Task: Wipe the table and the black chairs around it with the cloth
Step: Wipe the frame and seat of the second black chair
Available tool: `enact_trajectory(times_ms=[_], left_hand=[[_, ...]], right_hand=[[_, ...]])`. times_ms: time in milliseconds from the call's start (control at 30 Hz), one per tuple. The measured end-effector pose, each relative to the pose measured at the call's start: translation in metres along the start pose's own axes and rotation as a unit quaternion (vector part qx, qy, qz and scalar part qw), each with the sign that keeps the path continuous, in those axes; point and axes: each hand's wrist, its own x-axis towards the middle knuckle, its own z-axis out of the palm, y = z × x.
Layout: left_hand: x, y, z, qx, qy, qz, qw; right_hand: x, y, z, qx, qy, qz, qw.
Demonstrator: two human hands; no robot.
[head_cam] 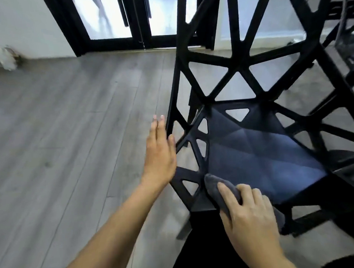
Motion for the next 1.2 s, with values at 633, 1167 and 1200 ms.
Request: enact_trajectory(times_ms=[633,1167,1200], left_hand=[[0.018,-0.018,0.013,-0.137,-0.022,-0.112,0.984],[0.014,-0.003,0.012,-0.020,0.038,-0.077,0.996],[0.013,-0.002,0.012,-0.018,0.038,-0.077,0.996]], right_hand=[[0.072,-0.061,0.026,0.127,0.005,0.075,0.989],[0.181,0.035,0.083,-0.039,-0.154,0.060,0.985],[0.160,0.023,0.072,-0.024,-0.139,0.029,0.990]])
